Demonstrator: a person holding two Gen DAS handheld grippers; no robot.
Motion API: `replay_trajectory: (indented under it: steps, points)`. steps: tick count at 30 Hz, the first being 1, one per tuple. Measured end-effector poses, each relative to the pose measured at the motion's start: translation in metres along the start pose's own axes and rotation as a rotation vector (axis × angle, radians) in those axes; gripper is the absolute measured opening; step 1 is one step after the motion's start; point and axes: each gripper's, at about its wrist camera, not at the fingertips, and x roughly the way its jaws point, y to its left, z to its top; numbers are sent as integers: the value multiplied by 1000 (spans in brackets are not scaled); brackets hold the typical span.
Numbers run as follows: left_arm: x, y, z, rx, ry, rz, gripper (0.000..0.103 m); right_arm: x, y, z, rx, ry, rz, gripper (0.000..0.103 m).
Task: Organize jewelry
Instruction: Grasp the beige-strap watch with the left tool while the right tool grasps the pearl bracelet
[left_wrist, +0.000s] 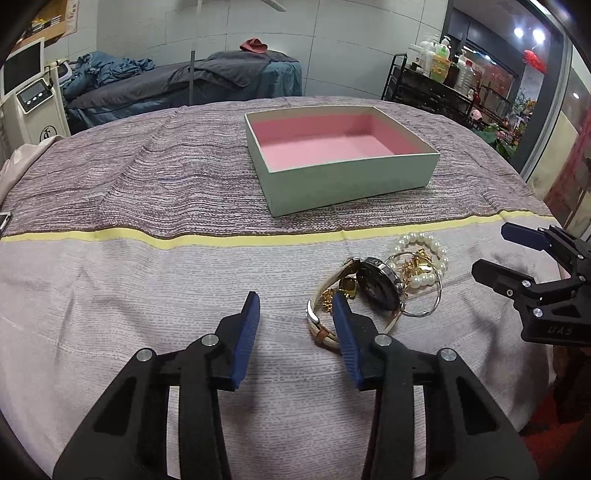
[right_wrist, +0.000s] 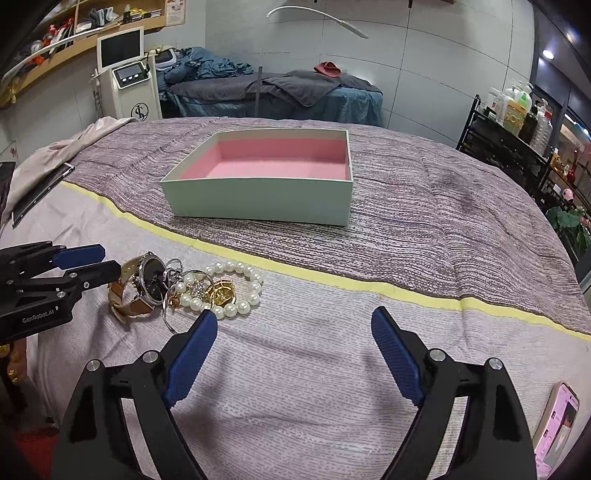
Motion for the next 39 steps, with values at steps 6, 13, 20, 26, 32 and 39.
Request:
replay_trajectory:
  steps: [6, 13, 20, 26, 32, 39]
  points:
    - [15, -7, 5, 69, 55, 20, 34, 7, -1, 8, -8, 17, 22, 73]
    - [18, -10, 1, 110, 101, 23, 31, 16, -1, 15, -16, 36, 27, 65]
    - [29, -16, 5, 157, 129, 16, 26, 33, 0, 26, 14, 80, 87, 51]
    - [35, -15, 11, 156, 122, -3, 21, 50, 11, 29, -27, 132, 86, 34]
    - [35, -16, 12, 121, 90, -6, 12, 55, 19, 31, -56, 123, 94, 11]
    - [11, -11, 10, 81, 25, -20, 11, 34, 12, 28, -34, 58, 160, 9]
